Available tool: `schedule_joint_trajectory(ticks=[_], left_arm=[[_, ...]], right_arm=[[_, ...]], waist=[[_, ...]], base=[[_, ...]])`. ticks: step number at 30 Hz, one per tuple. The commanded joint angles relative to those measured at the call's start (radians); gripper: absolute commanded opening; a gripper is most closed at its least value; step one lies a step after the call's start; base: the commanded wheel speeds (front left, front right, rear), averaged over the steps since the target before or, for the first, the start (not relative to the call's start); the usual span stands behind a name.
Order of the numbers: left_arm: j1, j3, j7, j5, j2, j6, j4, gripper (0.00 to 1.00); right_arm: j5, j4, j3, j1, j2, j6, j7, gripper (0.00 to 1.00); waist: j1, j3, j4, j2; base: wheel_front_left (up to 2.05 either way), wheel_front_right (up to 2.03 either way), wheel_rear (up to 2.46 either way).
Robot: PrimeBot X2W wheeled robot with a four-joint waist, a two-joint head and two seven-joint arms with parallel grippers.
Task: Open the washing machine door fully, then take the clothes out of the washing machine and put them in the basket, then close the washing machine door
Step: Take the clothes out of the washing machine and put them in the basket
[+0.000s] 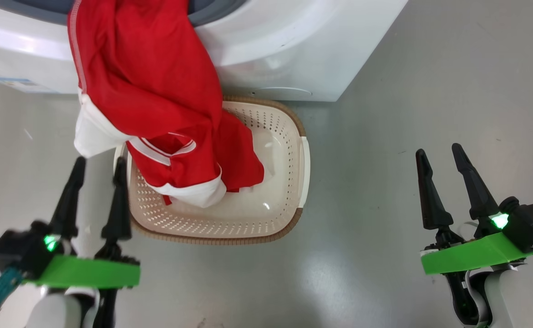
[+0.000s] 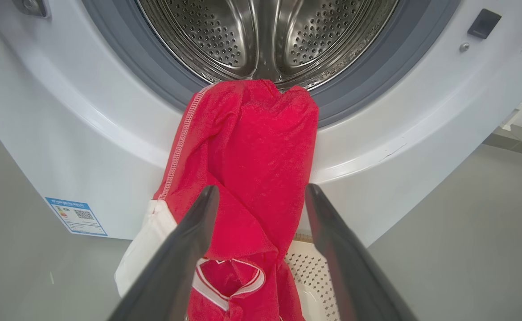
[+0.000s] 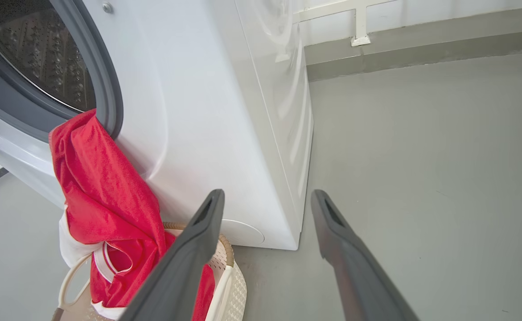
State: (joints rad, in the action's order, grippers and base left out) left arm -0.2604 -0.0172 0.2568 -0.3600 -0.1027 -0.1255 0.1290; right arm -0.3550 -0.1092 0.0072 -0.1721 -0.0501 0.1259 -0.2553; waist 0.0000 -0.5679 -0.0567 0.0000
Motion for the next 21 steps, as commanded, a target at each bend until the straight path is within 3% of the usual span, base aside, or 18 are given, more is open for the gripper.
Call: schedule_joint_trajectory(ticks=[1, 13, 21], left_arm=[[-0.021, -0.021, 0.005, 0.008, -0.027, -0.005, -0.008, 1.00], [-0.309, 0.072, 0.005, -0.022, -0.027, -0.005, 0.283, 1.00], [-0.487, 0.067, 0.005, -0.028, -0.025, -0.005, 0.493, 1.00]], right_arm=[[0.003, 0.024, 0.023, 0.008, 0.000, 0.005, -0.006, 1.00], [-0.021, 0.026, 0.048, -0.038, 0.000, 0.005, -0.006, 1.00], [-0.044, 0.032, 0.063, -0.052, 0.000, 0.005, -0.006, 1.00]], waist=[[0.0000, -0.006, -0.001, 0.0000], [0.0000, -0.069, 0.044, 0.0000], [0.0000, -0.101, 0.086, 0.0000]], base=[[0.00, 0.00, 0.00], [0.00, 0.00, 0.00], [0.00, 0.00, 0.00]])
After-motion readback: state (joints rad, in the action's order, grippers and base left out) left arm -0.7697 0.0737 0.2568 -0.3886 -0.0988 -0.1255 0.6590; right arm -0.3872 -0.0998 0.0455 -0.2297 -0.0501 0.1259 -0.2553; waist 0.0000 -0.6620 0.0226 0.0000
